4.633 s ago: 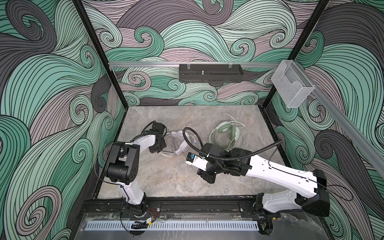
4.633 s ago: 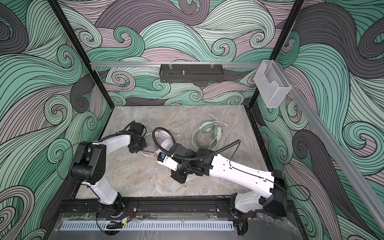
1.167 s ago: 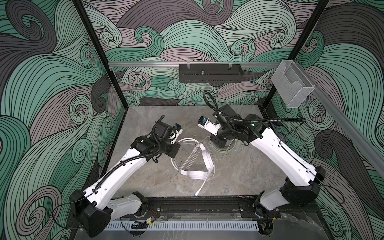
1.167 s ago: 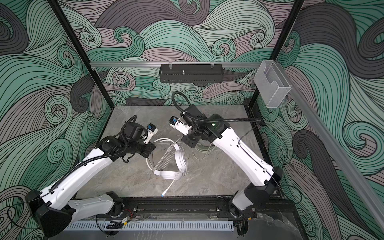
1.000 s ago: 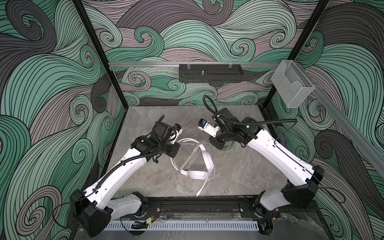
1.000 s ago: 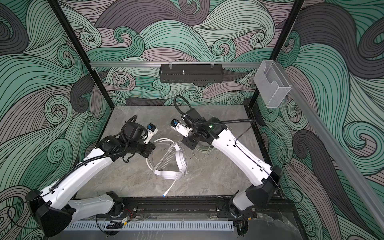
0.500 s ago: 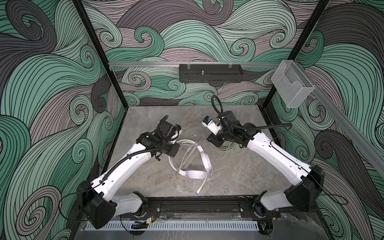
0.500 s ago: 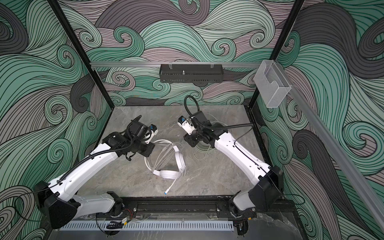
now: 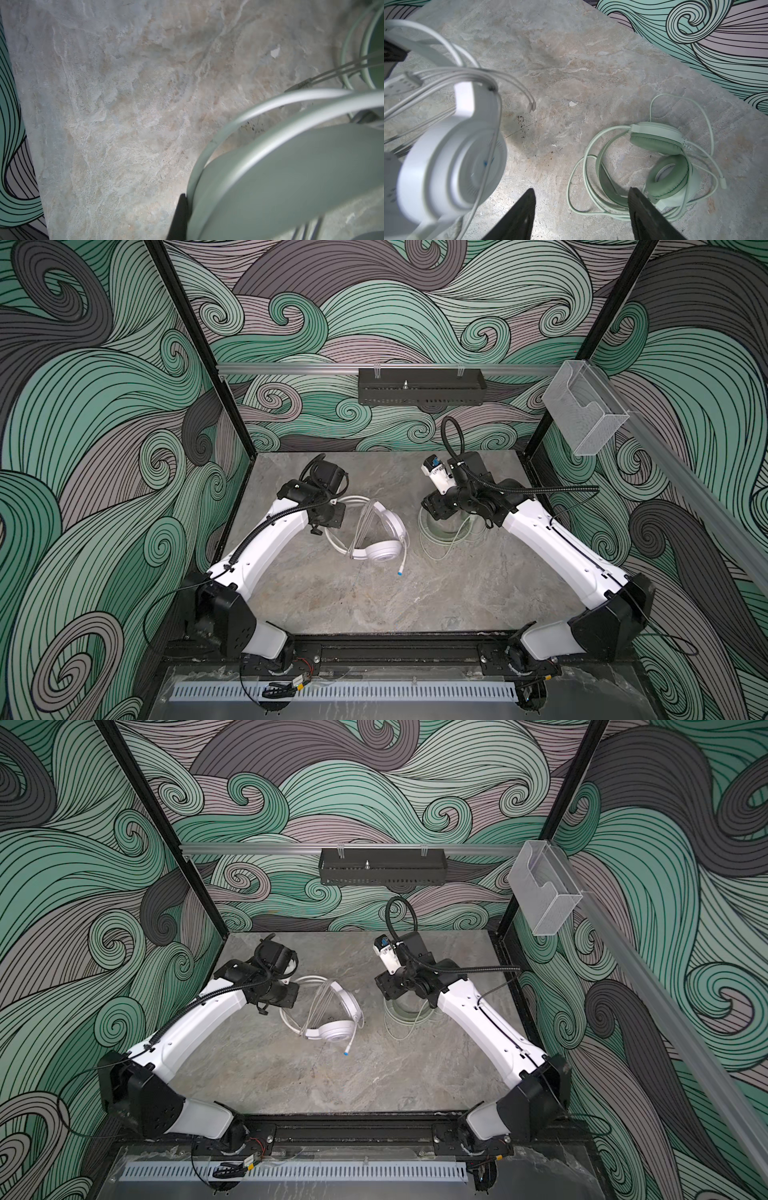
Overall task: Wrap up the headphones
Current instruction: 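Set the wrapped white headset on the table with the left gripper while the right withdraws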
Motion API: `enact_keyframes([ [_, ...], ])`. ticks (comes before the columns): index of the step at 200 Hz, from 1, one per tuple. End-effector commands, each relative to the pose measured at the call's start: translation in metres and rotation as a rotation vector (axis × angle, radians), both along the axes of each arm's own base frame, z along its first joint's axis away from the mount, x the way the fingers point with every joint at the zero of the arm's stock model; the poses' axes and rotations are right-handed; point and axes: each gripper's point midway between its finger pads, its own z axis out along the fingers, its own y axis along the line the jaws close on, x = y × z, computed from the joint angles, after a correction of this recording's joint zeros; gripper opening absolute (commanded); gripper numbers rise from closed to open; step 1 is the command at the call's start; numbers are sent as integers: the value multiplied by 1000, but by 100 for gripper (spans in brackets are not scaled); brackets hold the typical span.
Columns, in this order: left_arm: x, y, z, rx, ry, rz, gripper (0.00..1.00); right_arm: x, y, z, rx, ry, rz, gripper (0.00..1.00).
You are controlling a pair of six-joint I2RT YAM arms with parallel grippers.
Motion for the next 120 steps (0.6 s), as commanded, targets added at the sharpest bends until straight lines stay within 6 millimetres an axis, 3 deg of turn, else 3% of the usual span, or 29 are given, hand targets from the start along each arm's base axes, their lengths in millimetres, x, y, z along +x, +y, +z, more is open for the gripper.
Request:
enact_keyframes([
  [1, 47, 2, 11, -86, -83, 97, 0, -12, -11, 23, 28, -39, -35, 76],
  [59, 129, 22, -29, -87, -30, 246, 0, -32, -20, 31, 75, -40, -52, 89],
  [120, 158, 42, -68, -68, 8, 307, 0, -40, -20, 30, 95, -30, -51, 90],
])
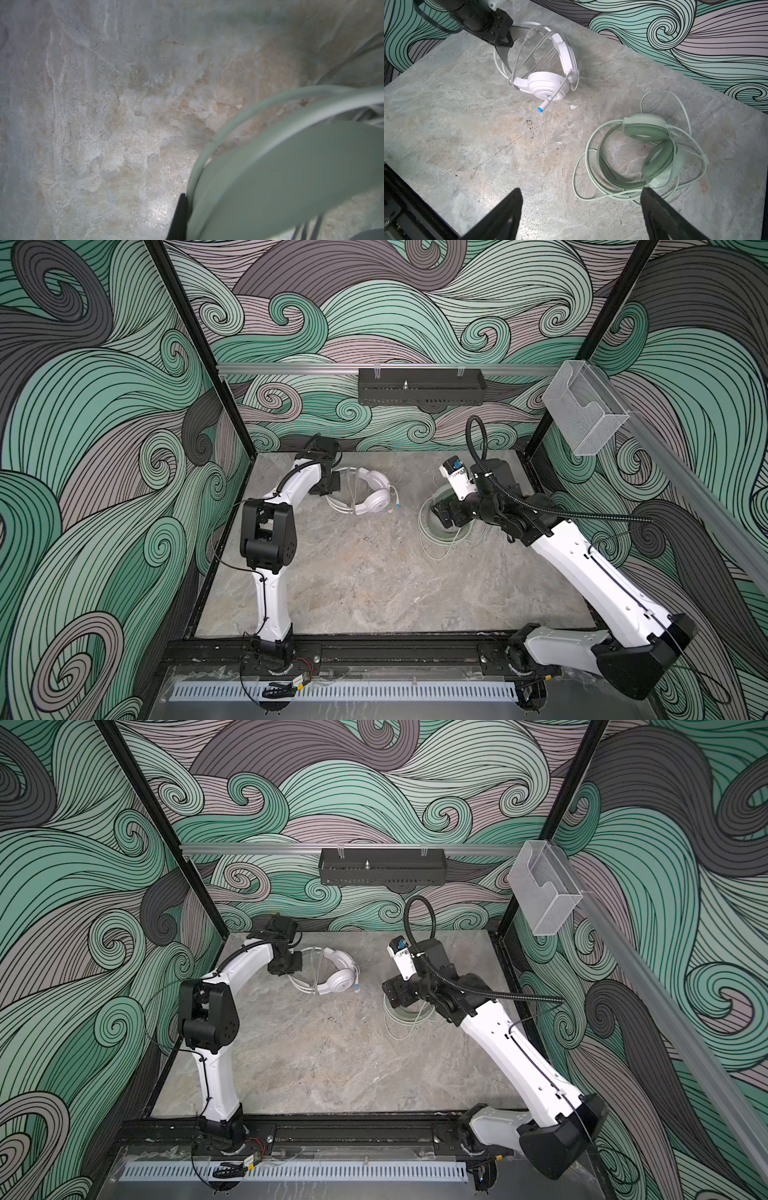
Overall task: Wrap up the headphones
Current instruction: 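Set the wrapped white headset on the table with the left gripper while the right withdraws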
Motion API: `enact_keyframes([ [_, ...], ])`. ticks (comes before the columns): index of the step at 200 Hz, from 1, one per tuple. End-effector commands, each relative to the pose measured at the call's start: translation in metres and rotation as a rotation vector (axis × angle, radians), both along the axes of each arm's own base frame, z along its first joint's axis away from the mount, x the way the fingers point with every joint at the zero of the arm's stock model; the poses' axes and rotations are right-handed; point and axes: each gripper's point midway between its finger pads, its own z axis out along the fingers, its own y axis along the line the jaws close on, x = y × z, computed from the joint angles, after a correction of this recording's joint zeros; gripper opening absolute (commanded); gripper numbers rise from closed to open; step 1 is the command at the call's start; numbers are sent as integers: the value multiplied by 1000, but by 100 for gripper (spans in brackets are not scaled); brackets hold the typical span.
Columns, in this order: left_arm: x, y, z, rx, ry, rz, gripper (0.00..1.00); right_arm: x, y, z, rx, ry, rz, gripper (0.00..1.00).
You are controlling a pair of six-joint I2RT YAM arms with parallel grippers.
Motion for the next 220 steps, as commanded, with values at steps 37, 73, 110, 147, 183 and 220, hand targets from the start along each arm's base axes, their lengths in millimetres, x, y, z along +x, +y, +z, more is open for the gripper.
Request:
enact_keyframes([
  [37, 10, 18, -15, -22, 7, 71, 0, -5, 11, 3, 32, 10, 17, 90],
  [73, -1, 25, -35, 3, 73, 82, 0, -6, 19, 3, 27, 12, 33, 90],
  [110, -6, 30, -50, 11, 108, 99, 0, -7, 22, 4, 22, 8, 39, 90],
  [147, -13, 32, -63, 5, 145, 106, 0, -10, 21, 6, 29, 4, 37, 90],
  [183, -17, 39, -72, 9, 169, 120, 16, -11, 20, 15, 42, -8, 34, 90],
  [220, -22, 43, -59, 5, 132, 118, 42, -11, 19, 20, 42, -24, 31, 90],
])
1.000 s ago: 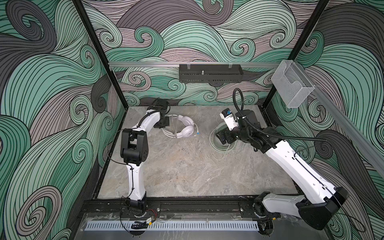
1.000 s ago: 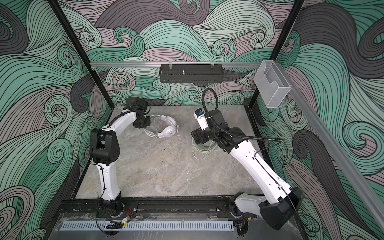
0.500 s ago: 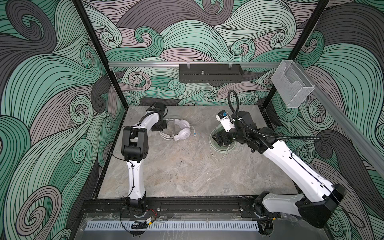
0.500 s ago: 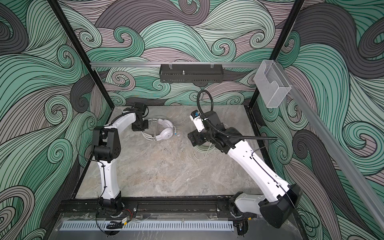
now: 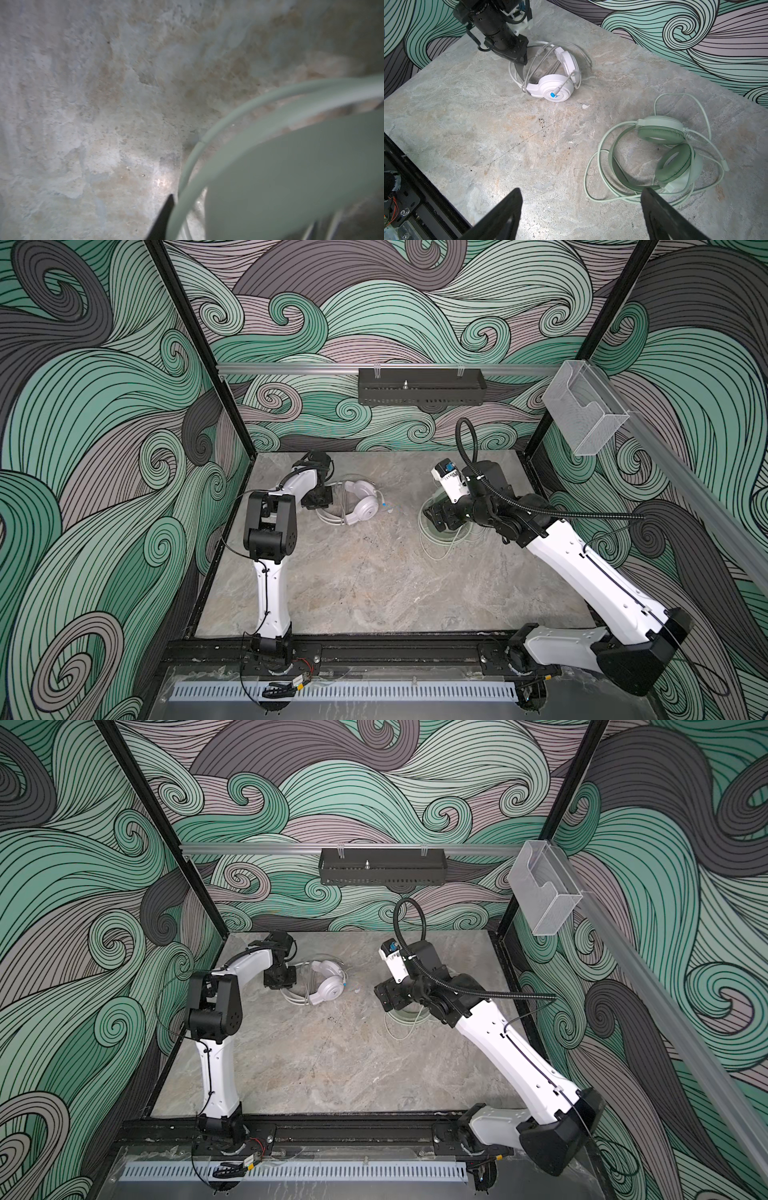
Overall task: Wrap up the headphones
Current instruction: 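Set the wrapped white headset on the table with the left gripper while the right withdraws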
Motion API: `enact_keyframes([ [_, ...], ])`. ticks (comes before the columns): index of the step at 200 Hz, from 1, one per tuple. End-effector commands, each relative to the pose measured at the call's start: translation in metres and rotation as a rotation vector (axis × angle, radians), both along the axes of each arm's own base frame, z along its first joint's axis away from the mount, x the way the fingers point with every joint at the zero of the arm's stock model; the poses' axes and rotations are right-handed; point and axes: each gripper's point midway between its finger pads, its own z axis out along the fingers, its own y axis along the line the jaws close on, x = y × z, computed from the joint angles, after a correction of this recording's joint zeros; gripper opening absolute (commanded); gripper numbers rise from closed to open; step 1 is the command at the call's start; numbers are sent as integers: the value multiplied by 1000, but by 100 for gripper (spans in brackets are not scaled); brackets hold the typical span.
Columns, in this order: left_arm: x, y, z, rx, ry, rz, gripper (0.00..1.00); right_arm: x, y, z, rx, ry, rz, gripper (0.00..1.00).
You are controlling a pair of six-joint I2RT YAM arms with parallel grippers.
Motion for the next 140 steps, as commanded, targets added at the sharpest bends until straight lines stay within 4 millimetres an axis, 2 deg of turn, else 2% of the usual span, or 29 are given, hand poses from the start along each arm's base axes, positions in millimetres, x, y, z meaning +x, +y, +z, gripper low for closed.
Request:
enact_keyframes([
  [1, 0, 7, 17, -2, -40, 13, 42, -2, -2, 17, 22, -33, -11, 90],
  [14, -2, 10, 25, 3, -55, 13, 46, -2, -2, 18, 24, -34, -12, 90],
  [44, -7, 12, 44, -16, -87, 6, 66, -1, -1, 20, 25, -35, -10, 90],
  [80, -21, 15, 80, -24, -140, 10, 72, 1, -1, 22, 20, -46, -13, 91],
  [105, -43, 8, 109, -40, -177, -3, 74, 3, -2, 18, 20, -33, -24, 92],
  [140, -91, -28, 141, -116, -222, -120, 77, 18, -15, 0, 13, 20, -81, 94],
])
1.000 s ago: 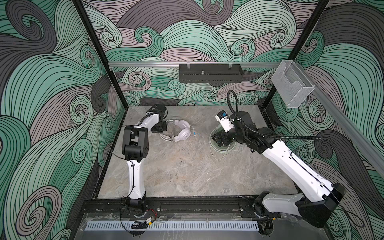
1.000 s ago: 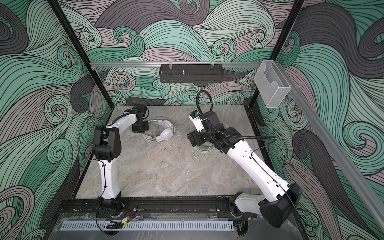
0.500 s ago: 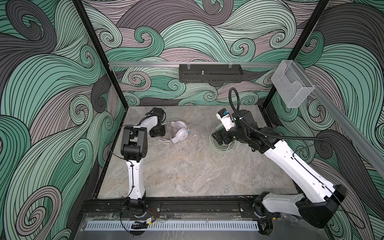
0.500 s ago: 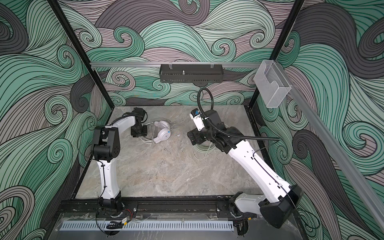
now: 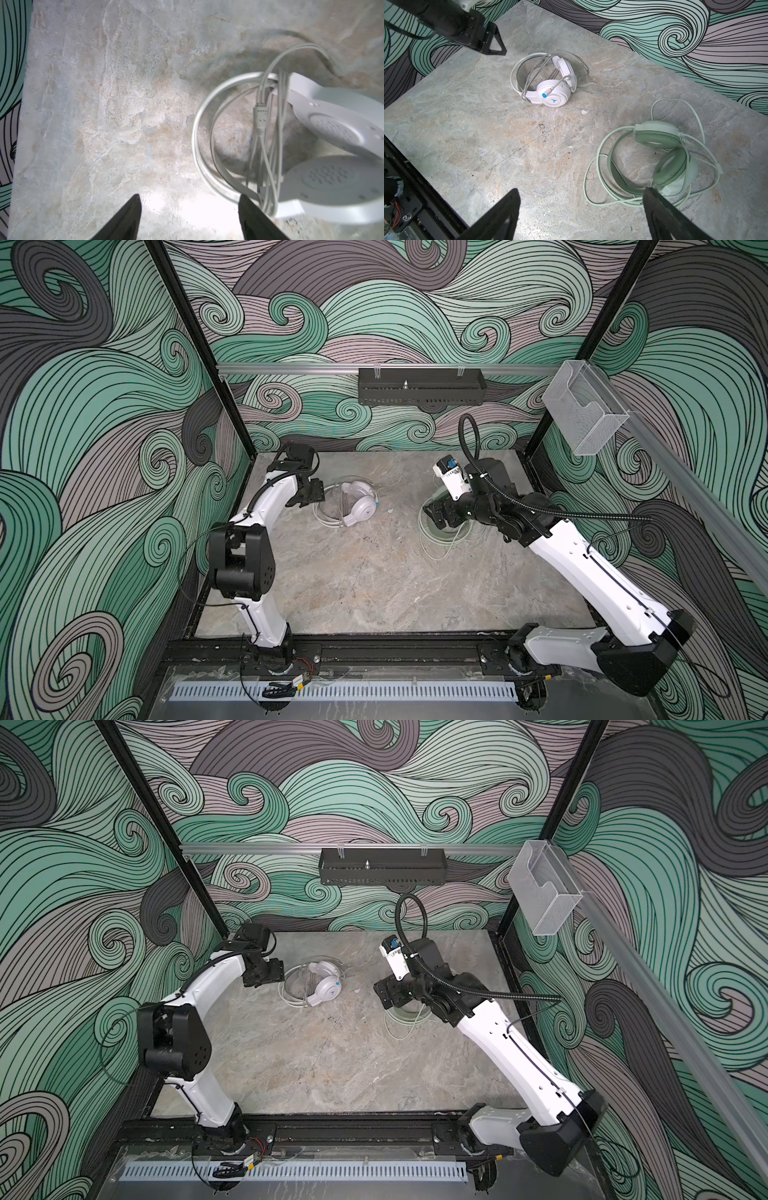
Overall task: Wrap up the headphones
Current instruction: 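Set the wrapped white headset on the table with the left gripper while the right withdraws, then move the left gripper over the pale green headset while the right gripper draws back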
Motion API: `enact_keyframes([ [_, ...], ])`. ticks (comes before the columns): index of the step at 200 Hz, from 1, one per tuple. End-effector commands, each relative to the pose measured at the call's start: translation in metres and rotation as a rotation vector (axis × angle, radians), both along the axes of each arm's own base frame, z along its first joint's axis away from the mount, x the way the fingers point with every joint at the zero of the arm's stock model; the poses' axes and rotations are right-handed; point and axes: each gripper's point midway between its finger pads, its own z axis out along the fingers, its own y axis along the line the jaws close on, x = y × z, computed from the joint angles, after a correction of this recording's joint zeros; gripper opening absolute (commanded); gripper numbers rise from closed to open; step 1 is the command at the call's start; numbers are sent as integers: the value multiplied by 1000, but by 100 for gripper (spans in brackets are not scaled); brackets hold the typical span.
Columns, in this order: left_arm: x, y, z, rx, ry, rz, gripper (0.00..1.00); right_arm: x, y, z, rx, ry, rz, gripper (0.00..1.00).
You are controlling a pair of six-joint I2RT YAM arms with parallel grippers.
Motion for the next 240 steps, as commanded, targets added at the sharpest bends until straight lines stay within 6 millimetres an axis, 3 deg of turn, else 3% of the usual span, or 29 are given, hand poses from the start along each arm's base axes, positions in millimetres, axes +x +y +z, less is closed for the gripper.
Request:
enact_keyframes([
  [1, -37, -29, 19, -51, 6, -93, 77, 15, -11, -9, 0, 38, -64, 94],
  [26, -73, -71, 38, -101, -34, -210, 78, 37, -30, -33, -9, 109, -150, 95],
  [66, -120, -165, 63, -288, -154, -433, 78, 75, -64, -87, -28, 235, -290, 92],
  [88, -143, -207, 61, -333, -162, -552, 78, 90, -86, -123, -39, 327, -351, 90],
  [109, -156, -228, 50, -332, -129, -582, 79, 92, -84, -139, -63, 367, -328, 89],
  [136, -162, -241, 32, -398, -74, -522, 79, 80, -53, -155, -42, 434, -229, 88],
  [172, -165, -235, 28, -412, -89, -485, 79, 56, -11, -178, -135, 448, -107, 88],
  [197, -169, -227, 32, -391, -98, -495, 79, 54, -13, -211, -183, 520, -114, 87],
  [240, -175, -214, 37, -398, -133, -460, 79, 52, -15, -231, -200, 551, -118, 85],
])
